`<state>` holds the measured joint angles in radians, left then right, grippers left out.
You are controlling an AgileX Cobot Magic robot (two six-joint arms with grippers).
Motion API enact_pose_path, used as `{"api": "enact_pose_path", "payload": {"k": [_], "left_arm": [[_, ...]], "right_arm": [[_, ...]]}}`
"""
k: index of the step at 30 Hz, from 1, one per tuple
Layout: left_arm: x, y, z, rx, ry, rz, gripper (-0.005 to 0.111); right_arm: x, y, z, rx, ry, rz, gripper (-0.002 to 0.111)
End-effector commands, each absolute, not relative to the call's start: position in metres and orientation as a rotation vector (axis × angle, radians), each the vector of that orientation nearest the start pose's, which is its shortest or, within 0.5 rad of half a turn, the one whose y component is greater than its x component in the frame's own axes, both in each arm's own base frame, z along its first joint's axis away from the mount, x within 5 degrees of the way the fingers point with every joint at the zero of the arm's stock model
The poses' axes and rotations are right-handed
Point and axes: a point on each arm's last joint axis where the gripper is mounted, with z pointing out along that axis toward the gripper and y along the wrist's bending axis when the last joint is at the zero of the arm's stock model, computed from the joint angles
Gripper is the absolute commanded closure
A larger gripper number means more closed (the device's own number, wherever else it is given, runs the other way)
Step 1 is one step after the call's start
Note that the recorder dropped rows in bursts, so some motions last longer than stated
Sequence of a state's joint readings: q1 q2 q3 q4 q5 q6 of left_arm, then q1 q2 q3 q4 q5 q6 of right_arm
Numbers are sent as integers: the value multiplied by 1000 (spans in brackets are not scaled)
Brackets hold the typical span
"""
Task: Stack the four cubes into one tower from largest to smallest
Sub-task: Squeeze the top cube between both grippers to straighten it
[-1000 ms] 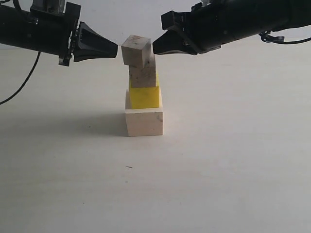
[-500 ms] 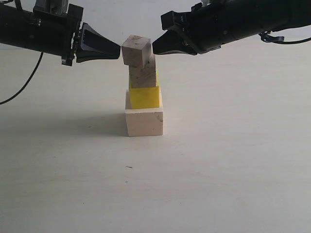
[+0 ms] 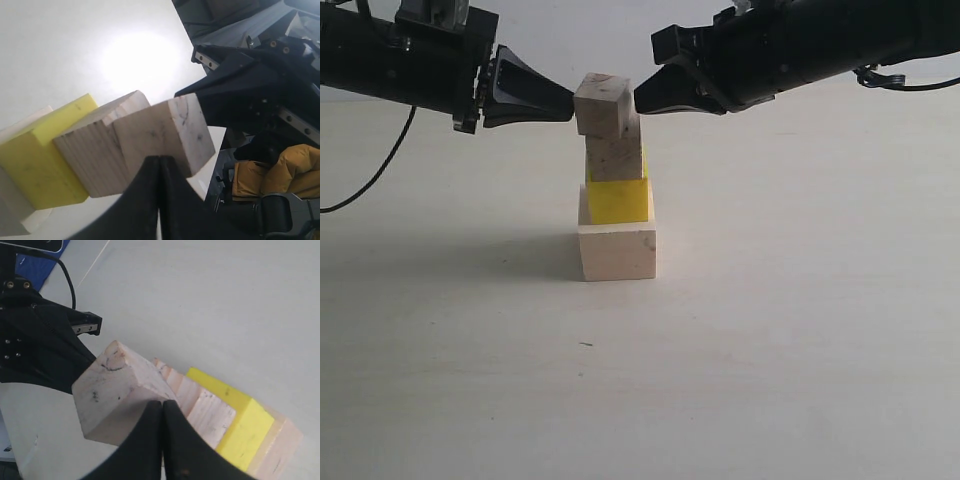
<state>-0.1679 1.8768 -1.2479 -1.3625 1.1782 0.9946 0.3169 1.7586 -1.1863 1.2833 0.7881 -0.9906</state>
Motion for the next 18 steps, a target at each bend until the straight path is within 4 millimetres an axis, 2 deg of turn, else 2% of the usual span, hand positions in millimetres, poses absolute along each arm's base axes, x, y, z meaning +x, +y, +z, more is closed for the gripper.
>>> {"api": "enact_pose_path", "payload": {"k": [1, 18], "left_arm": [[349, -145, 242, 555, 2250, -1560, 107], [346, -151, 243, 578, 2250, -1572, 107]], "right_arm": [[334, 174, 252, -578, 2251, 1105, 108], [332, 176, 254, -627, 2217, 1133, 108]]}}
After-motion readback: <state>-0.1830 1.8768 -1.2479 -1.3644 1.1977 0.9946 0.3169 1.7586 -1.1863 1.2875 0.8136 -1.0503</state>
